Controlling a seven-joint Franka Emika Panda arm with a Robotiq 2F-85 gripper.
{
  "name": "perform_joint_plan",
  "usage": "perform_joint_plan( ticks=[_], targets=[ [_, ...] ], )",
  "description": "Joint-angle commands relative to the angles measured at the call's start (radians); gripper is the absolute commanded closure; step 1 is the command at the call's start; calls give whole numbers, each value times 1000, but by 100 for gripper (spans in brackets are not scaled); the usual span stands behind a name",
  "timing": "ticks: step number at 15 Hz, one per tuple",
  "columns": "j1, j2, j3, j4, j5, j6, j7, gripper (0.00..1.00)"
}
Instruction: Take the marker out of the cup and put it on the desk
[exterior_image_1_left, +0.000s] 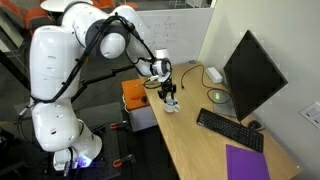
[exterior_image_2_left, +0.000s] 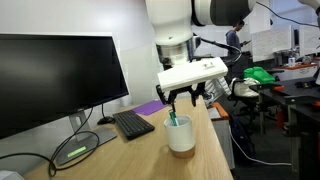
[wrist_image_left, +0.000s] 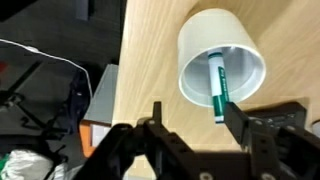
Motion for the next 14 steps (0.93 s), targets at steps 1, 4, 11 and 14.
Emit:
perform_joint_plan(
  ticks=[1,4,11,14],
  targets=[
    [50,81,-41,86,-3,-2,12,36],
    [72,135,-62,137,5,0,4,56],
    [96,204,-96,208,10,3,-2,60],
    [102,223,-108,224,8,6,-6,63]
  ],
)
